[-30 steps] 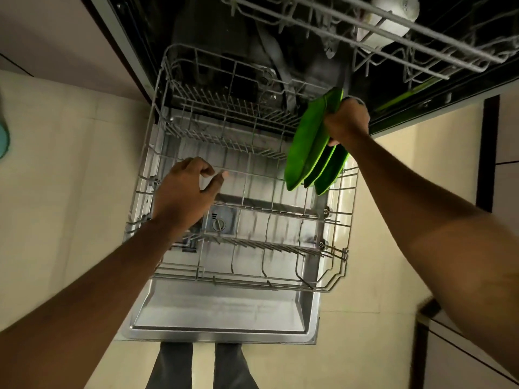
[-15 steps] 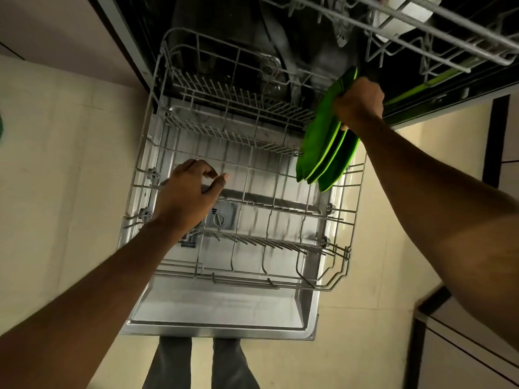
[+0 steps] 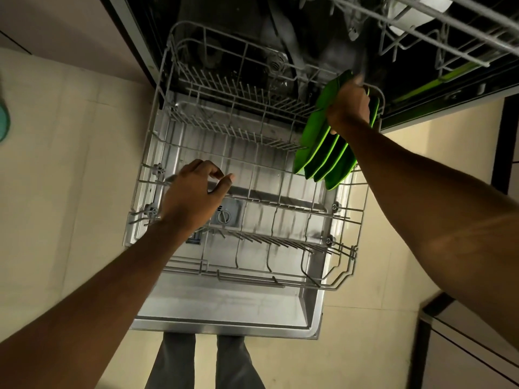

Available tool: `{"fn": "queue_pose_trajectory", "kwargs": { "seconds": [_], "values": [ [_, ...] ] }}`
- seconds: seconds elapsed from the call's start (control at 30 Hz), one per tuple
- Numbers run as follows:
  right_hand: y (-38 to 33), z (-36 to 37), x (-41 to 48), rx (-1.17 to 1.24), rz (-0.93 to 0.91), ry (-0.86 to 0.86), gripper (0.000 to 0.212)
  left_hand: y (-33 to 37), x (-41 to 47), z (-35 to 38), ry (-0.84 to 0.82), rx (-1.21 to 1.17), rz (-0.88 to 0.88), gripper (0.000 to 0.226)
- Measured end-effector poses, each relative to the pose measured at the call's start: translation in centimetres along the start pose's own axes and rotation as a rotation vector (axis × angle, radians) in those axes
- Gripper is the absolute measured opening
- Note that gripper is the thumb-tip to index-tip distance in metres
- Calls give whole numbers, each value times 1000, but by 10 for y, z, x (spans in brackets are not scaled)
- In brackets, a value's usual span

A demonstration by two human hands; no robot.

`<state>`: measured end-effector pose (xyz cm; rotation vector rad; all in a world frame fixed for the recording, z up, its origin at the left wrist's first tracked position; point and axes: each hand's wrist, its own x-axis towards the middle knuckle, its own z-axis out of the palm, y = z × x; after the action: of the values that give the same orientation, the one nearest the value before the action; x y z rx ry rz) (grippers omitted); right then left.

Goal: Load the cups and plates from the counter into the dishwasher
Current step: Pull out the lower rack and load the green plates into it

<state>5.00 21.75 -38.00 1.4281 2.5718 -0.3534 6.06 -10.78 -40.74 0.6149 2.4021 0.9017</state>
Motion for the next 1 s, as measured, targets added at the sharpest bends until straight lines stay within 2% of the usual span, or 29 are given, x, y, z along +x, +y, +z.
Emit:
{"fn": "queue_pose_trajectory", "kwargs": {
  "seconds": [0.2, 0.37, 0.53, 0.7, 1.0],
  "values": [
    [-2, 17, -7, 174, 39, -30, 68, 3, -6, 0, 3, -11, -7, 34],
    [0, 18, -10, 54, -4, -93, 76, 4, -9, -2, 0, -12, -18, 35],
    [5, 22, -25, 152, -40, 49, 58, 4, -13, -4, 4, -16, -35, 35],
    [2, 17, -34, 82, -80, 12, 51, 5, -13, -10, 0, -11, -55, 31],
    [3, -8, -98, 201, -244, 49, 32, 48, -18, -50, 37, -14, -4, 32]
  ]
}}
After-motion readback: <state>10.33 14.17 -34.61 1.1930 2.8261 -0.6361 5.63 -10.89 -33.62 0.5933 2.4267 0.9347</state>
